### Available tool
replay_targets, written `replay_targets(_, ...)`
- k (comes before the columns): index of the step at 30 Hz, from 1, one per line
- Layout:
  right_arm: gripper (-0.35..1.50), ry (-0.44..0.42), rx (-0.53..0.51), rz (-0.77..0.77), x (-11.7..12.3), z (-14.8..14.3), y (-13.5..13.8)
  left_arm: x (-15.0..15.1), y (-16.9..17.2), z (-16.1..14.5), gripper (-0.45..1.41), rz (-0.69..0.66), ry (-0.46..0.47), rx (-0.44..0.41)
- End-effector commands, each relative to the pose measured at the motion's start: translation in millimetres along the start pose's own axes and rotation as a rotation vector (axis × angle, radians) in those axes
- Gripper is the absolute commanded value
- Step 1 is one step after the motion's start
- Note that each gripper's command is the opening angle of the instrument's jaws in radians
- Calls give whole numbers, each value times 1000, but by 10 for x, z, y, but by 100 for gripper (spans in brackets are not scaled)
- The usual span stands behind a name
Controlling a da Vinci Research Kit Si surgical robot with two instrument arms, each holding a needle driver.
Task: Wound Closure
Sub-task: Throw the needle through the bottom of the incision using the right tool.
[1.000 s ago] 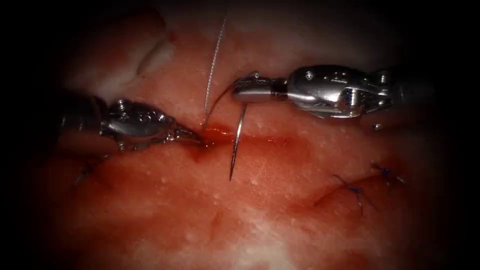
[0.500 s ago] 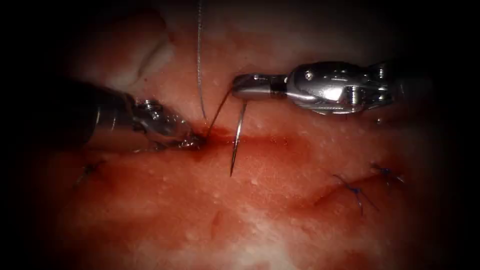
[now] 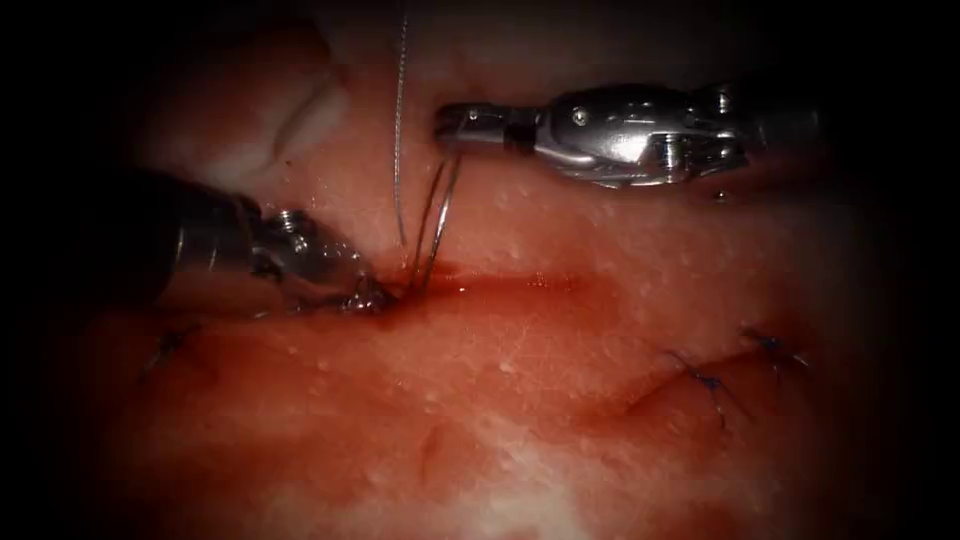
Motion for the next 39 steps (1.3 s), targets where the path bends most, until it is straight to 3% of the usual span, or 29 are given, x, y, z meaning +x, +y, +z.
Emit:
replay_targets(1, -35, -3, -4, -11, -8, 11, 0, 3, 0, 4, 2, 4, 1, -3)
replay_targets(17, -35, -79, 6, -134, -44, 24, -24, 19, 27, -29, 7, 6, 11, -7)
replay_targets(29, -35, -89, 26, -163, -46, 6, -31, 10, 31, -56, 7, 18, 18, 5)
replay_targets(39, -35, -111, 36, -206, -44, 6, -37, 10, 32, -58, 5, 11, 20, 12)
